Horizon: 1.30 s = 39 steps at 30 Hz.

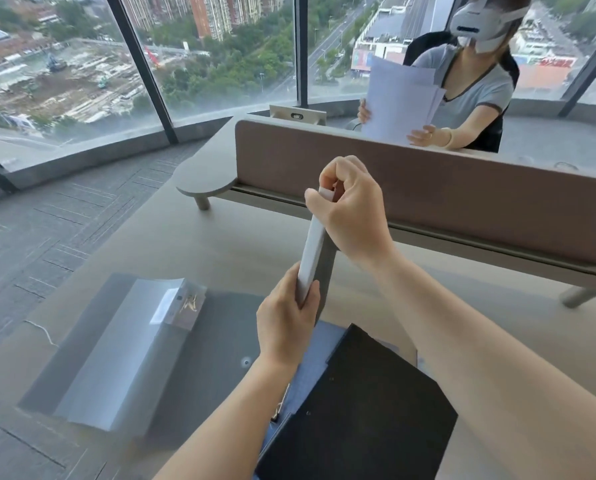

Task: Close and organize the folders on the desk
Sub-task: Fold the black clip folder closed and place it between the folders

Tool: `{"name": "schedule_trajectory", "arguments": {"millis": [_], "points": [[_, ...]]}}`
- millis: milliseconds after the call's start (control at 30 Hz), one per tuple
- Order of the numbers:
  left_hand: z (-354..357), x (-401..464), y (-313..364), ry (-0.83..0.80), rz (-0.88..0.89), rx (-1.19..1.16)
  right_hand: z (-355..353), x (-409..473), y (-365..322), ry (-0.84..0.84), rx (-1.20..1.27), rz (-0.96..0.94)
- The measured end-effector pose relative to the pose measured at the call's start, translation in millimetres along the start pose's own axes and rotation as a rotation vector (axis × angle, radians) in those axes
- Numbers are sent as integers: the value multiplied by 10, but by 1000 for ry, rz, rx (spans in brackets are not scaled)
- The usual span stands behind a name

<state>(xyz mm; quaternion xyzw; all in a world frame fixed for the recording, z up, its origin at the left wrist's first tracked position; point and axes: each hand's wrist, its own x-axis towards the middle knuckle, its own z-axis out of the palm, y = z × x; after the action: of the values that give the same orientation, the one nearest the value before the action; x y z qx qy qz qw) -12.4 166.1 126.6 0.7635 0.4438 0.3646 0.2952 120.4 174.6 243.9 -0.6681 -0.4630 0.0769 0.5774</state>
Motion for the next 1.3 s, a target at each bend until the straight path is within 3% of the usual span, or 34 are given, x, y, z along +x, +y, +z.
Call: {"name": "schedule_trajectory", "arguments": {"millis": [200, 467, 633, 800, 1033, 1300], "points": [[-163, 56, 139, -11, -22, -137, -262, -157, 117, -18, 6, 31], [-237, 175, 173, -119, -95, -305, -760, -579, 772, 142, -243, 335], [-221, 221, 189, -217, -139, -384, -1087, -925, 974, 100, -19, 625], [-72, 34, 89, -379, -335, -457, -1268, -1409, 1180, 135, 56, 773], [231, -430, -312, -515, -487, -339, -1291, -2131, 1465, 84, -26, 970], [465, -782, -702, -628, -488, -107, -1212, -2659, 1738, 36, -161, 1147]]}}
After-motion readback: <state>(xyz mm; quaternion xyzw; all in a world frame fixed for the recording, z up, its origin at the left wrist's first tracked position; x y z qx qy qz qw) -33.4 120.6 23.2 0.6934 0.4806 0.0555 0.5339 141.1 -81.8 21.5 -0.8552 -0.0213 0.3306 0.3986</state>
